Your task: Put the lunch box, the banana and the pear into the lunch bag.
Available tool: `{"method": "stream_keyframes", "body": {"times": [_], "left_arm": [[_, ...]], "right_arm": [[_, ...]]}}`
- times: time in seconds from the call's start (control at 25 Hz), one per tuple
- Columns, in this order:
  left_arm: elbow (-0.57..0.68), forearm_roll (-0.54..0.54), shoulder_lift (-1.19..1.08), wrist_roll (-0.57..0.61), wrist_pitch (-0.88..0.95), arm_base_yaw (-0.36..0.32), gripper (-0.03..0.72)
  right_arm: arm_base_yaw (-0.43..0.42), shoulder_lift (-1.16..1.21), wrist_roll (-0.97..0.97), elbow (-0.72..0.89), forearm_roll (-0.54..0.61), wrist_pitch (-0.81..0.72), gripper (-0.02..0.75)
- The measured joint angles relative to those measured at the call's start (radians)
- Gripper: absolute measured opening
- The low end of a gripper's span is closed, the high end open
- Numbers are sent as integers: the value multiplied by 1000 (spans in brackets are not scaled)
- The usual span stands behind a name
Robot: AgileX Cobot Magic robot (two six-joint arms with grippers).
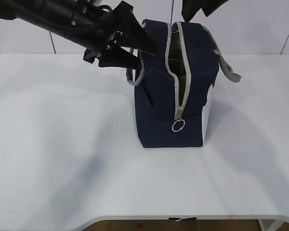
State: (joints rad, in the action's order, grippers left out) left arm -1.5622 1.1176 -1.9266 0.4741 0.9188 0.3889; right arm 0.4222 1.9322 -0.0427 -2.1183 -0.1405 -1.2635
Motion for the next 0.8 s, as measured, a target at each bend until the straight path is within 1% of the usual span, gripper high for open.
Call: {"method": "stream_keyframes", "body": {"times": [0.08, 0.2, 0.32, 0.44, 0.52, 0.56, 0.64, 0.72, 0.8], "left_arm": [[0, -4, 1, 2, 24, 0, 509], [0, -17, 14, 2, 77, -24, 510], [-4, -45, 47, 2, 155, -73, 500], [-34, -55, 67, 2, 254, -130, 475], [-54, -72, 79, -10, 274, -160, 459], [-60, -93, 88, -23, 276, -169, 452], [-65, -168, 111, -47, 283, -174, 437], [-67, -257, 142, -73, 290, -174, 417], [-67, -371, 169, -114, 300, -171, 401]], "right_arm": [[0, -24, -2, 0, 0, 0, 381], [0, -70, -3, 0, 0, 0, 382], [0, -120, -6, 0, 13, 0, 383], [0, -167, -8, 0, 48, 0, 383], [0, -201, -8, 13, 69, 0, 384], [0, -216, -8, 28, 83, 0, 383], [0, -253, -9, 72, 111, 0, 384], [0, -286, -9, 138, 141, 0, 384], [0, -323, -9, 207, 156, 0, 384]]}}
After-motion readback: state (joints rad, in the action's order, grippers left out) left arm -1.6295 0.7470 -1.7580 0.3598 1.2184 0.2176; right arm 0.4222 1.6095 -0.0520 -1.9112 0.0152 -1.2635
